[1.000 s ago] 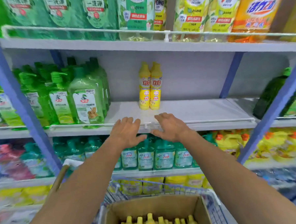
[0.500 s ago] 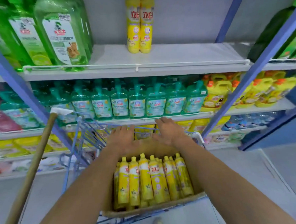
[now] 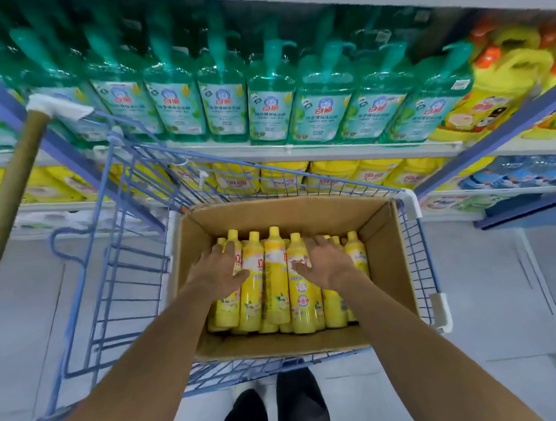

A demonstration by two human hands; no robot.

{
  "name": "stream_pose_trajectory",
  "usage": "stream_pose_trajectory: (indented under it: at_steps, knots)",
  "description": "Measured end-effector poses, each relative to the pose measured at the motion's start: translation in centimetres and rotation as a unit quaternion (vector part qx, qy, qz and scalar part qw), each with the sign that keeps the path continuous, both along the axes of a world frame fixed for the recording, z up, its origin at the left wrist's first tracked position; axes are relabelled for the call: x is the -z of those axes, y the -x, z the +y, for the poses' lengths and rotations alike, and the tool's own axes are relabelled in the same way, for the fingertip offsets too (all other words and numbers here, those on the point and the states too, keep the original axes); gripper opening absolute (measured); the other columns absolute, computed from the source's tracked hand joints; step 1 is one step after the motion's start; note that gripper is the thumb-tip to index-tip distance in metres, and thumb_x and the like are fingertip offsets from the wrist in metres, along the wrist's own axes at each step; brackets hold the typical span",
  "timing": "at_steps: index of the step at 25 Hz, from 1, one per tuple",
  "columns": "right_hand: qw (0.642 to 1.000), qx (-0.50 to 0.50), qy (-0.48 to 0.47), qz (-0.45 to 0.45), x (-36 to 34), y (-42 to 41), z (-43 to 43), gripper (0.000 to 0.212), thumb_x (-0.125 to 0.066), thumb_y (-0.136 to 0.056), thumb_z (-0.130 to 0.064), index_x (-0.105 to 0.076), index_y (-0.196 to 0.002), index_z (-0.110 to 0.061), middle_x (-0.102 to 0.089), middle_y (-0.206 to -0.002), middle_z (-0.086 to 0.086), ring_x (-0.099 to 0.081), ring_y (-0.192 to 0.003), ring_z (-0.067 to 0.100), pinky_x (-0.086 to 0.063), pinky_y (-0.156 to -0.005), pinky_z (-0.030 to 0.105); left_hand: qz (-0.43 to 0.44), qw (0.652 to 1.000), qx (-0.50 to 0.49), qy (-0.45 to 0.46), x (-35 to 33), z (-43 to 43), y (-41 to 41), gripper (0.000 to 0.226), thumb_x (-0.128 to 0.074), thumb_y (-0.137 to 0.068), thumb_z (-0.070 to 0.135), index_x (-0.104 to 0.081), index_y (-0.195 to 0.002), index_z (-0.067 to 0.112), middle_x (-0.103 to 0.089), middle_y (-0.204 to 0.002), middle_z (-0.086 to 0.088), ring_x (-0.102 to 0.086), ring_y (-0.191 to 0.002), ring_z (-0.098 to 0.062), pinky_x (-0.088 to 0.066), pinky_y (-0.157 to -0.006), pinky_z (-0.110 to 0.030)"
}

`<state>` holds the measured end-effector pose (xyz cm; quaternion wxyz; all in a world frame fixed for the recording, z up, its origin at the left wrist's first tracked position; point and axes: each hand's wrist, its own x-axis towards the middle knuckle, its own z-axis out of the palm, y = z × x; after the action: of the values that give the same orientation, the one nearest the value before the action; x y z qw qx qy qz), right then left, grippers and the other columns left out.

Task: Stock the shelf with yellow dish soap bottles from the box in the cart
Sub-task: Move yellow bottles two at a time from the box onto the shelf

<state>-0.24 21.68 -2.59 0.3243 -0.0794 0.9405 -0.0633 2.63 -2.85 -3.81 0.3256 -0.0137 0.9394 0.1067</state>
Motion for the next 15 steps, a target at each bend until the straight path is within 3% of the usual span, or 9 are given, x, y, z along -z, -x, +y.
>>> stream_pose_trajectory:
  at_steps: [6,9,15]
  knots:
    - [0.993,0.083,0.053,-0.064,6.9,0.8,0.1,0.075,-0.060,-0.095,-0.048,-0.029,-0.152,-0.007,-0.038,-0.151,0.016,-0.041,-0.138,0.035,-0.043,-0.105,0.043,-0.050,0.996,-0.069,-0.027,6.8,0.5,0.0,0.075,-0.060,-0.093,0.047,-0.028,-0.147,0.005,-0.045,-0.139,-0.021,-0.054,-0.121,-0.040,-0.050,-0.093,-0.046]
    - [0.984,0.147,0.082,-0.056,9.4,0.9,-0.5,0.076,-0.069,-0.091,-0.038,-0.030,-0.150,-0.009,-0.042,-0.146,0.018,-0.046,-0.133,0.037,-0.046,-0.100,0.040,-0.032,0.990,-0.133,-0.019,8.6,0.8,0.3,0.071,-0.065,-0.093,0.035,-0.030,-0.144,0.002,-0.045,-0.135,-0.023,-0.056,-0.117,-0.043,-0.049,-0.092,-0.046]
    - [0.968,0.235,0.084,-0.013,12.5,2.1,-0.9,0.077,-0.087,-0.073,-0.039,-0.049,-0.132,-0.008,-0.056,-0.128,0.015,-0.056,-0.119,0.034,-0.050,-0.090,0.039,-0.033,0.956,-0.281,-0.076,11.2,0.1,1.3,0.061,-0.080,-0.069,0.046,-0.060,-0.116,0.014,-0.067,-0.113,-0.008,-0.064,-0.108,-0.033,-0.053,-0.086,-0.041]
